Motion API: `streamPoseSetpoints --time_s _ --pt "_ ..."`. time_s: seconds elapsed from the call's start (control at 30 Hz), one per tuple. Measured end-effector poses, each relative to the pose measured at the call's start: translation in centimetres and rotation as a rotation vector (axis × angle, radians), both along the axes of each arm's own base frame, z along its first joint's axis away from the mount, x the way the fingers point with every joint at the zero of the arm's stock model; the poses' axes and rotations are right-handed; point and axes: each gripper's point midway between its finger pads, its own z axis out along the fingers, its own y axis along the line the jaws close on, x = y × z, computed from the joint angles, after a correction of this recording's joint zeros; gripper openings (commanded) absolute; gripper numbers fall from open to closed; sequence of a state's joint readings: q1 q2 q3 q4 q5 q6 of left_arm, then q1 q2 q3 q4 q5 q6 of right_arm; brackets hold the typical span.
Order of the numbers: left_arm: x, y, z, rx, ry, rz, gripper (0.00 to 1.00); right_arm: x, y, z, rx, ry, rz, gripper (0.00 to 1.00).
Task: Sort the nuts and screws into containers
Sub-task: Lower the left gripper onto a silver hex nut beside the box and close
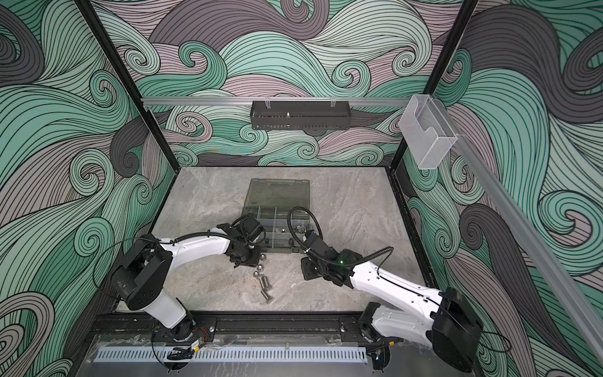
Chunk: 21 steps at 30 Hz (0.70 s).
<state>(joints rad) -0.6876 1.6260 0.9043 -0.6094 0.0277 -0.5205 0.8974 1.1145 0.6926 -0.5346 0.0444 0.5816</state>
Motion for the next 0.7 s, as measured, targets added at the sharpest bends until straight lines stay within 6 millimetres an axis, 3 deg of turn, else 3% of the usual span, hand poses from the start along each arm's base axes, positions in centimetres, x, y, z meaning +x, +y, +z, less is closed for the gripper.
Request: streamPoseSetpoints --time_s 0.7 --pt "-0.45 0.74 -0.42 0.030 -0.001 -0.018 0.31 -0.36 -0.43 -0.51 0.002 0.011 -0.016 0.38"
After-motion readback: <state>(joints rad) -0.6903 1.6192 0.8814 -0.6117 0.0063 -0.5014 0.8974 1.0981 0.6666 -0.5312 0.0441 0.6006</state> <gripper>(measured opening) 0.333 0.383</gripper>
